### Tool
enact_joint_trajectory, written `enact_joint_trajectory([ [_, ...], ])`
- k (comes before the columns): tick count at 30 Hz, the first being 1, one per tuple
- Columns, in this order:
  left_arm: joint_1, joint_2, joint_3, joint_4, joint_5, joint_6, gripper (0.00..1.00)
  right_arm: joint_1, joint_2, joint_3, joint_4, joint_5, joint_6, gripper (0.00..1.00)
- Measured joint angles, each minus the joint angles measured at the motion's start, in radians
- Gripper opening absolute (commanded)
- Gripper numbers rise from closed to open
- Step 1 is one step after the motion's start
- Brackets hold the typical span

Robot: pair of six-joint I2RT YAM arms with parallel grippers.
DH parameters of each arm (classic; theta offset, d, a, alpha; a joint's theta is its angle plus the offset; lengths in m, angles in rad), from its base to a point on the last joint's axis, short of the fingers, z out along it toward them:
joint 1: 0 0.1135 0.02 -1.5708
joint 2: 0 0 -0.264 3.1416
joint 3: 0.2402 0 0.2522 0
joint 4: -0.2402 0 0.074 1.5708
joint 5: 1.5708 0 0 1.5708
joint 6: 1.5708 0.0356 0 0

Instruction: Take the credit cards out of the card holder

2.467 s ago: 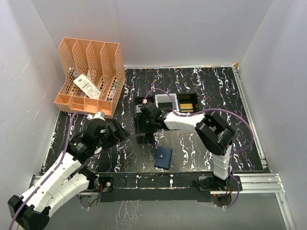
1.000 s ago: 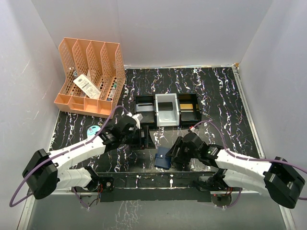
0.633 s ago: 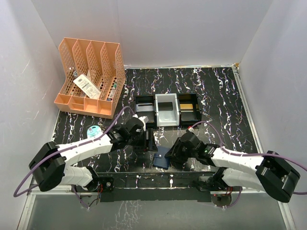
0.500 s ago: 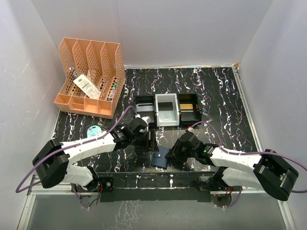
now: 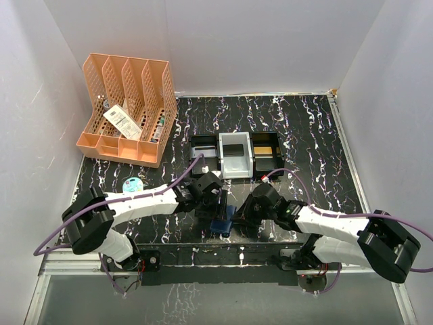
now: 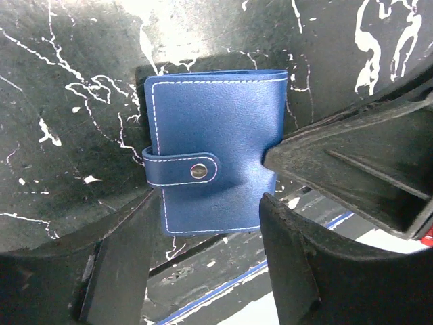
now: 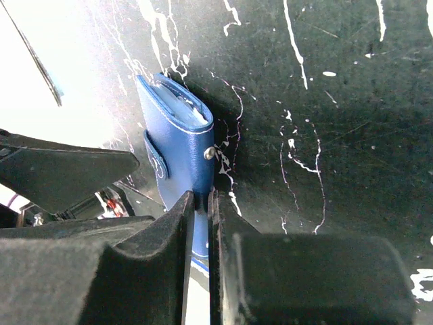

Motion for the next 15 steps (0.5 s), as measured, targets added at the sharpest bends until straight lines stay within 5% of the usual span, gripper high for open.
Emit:
enact_joint_trajectory([
  [8, -0.011, 0.006, 0.0, -0.035, -0.059, 0.007, 0.49, 0.0, -0.001, 0.005, -0.004, -0.003, -0.002, 0.01],
  [15, -0.012, 0.046, 0.008, -0.034, -0.082, 0.026, 0.57, -0.001, -0.001, 0.023, -0.01, -0.008, -0.01, 0.01],
])
